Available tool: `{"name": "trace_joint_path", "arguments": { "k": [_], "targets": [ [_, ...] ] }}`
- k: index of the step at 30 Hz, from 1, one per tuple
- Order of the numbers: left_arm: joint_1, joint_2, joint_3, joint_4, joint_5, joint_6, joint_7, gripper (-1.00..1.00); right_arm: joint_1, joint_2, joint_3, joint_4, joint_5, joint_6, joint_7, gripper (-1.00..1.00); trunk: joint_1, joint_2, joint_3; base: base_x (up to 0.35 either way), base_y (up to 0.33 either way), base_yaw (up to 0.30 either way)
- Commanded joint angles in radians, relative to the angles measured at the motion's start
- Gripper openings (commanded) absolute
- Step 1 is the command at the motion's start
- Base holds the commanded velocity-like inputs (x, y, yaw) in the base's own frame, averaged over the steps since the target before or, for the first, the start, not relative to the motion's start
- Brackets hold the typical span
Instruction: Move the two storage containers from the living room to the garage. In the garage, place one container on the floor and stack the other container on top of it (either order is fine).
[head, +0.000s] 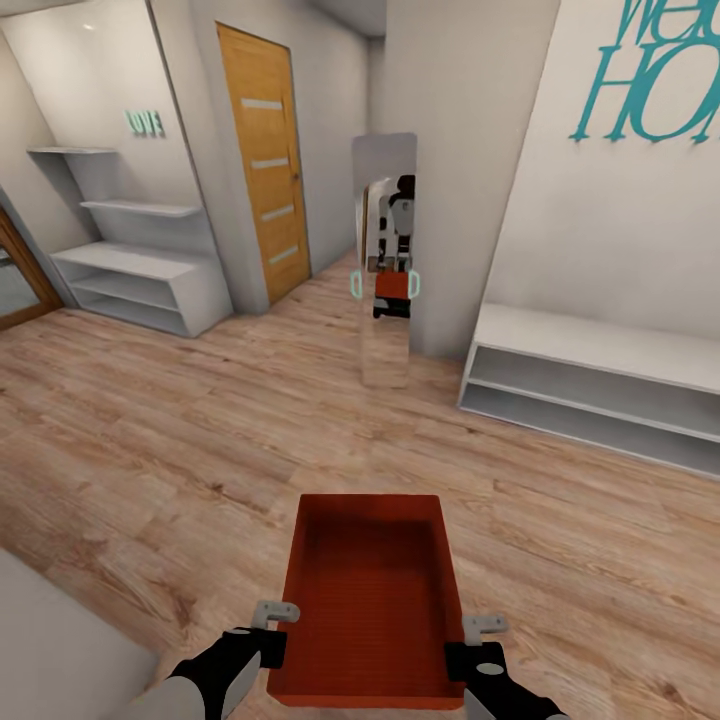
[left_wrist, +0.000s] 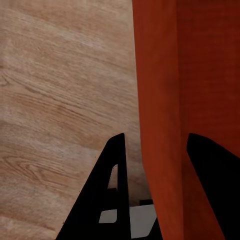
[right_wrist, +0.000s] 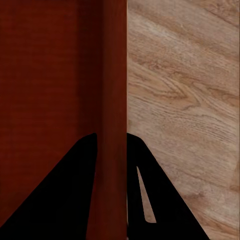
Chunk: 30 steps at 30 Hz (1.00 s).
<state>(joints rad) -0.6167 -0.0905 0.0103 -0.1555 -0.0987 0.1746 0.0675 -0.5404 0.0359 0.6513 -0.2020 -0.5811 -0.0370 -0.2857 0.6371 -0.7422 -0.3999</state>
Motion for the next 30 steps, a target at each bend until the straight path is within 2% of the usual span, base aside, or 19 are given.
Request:
{"name": "trace_joint_path", "arguments": {
  "k": [1,9,30],
  "targets": [
    [0.000,0.000,0.000,-0.002,-0.018,0.006,0.005,-1.00,-0.001,-0.001,-0.004,0.001,-0.005,-0.006,-0.006,-1.00,0.001,-0.001,-0.001,0.324,0.000,0.000],
    [0.000,0.000,0.000,-0.002,-0.018,0.006,0.005,-1.00,-0.001,-0.001,-0.005,0.001,-0.005,-0.006,-0.006,-1.00,0.001,-0.001,-0.001,0.324,0.000,0.078],
    [0.000,0.000,0.000,-0.002,-0.018,0.006,0.005,-1.00,-0.001,-0.001,-0.004,0.001,-0.005,-0.006,-0.006,-1.00,0.001,-0.001,-0.001,0.324,0.000,0.264]
  ]
}}
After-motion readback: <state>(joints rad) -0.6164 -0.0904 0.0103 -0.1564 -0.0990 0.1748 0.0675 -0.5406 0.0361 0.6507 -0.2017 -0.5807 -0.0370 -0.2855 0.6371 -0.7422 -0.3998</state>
